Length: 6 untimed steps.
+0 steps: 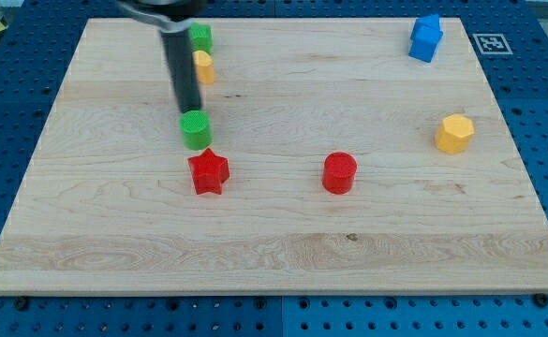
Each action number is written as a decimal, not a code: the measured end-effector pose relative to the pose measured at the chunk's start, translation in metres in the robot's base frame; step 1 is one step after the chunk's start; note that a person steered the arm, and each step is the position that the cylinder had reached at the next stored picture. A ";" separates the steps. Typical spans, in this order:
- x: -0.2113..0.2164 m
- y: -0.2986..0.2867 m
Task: Move your arm to the yellow heart
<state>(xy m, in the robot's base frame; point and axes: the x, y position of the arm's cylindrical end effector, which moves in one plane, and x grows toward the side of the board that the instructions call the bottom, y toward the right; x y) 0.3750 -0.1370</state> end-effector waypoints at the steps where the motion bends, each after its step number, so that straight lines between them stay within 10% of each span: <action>1: -0.053 -0.017; 6: -0.063 0.018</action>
